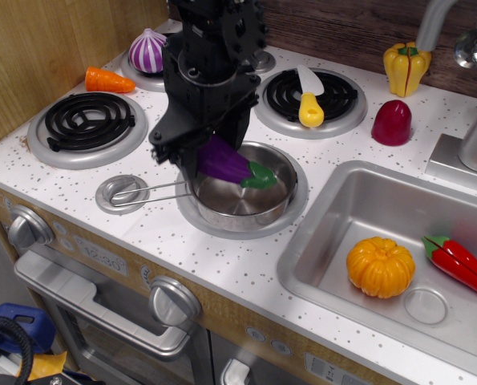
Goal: Put eggplant in pot or pan
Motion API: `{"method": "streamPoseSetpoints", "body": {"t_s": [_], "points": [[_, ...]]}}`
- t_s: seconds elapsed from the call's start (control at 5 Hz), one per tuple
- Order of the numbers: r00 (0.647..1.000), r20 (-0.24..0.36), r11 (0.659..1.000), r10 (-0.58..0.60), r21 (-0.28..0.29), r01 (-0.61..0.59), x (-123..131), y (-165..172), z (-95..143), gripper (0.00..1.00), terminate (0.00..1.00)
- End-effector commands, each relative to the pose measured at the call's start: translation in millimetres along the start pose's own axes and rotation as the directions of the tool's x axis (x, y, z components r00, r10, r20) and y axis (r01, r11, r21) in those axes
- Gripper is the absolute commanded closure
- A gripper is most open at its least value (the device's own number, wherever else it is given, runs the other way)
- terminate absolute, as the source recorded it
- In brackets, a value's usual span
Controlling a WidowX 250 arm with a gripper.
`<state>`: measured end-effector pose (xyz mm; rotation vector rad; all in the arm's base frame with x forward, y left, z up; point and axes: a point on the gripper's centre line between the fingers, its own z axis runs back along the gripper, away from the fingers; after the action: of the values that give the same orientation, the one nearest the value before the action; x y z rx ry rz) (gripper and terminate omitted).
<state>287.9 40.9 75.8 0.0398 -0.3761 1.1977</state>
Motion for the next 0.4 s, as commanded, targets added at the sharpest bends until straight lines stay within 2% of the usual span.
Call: {"method": "streamPoseSetpoints", "body": {"t_s": [0.0, 0.2], "points": [[0.998, 0.03, 0.995, -0.06, -0.073, 0.062, 21.7, -9.7, -15.2, 0.0, 0.0], [0.996, 0.024, 0.991, -0.085, -0.105, 0.087, 16.5, -7.8, -18.9, 0.0, 0.0]]}}
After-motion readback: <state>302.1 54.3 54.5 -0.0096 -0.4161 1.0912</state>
